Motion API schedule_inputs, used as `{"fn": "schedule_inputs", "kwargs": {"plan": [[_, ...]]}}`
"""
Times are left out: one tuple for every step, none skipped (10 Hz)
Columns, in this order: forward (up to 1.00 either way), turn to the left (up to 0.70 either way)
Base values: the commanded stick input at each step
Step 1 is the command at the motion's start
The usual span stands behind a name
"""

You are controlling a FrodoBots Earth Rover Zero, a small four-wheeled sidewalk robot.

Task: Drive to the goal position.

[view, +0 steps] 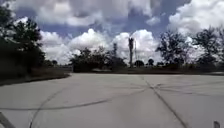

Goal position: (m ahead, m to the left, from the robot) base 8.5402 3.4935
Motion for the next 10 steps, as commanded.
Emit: {"fn": "schedule_inputs", "kwargs": {"plan": [[1.00,0.00],[1.00,0.00],[1.00,0.18],[1.00,0.27],[1.00,0.27],[1.00,0.27],[1.00,0.27],[1.00,0.27],[1.00,0.27],[1.00,0.27]]}}
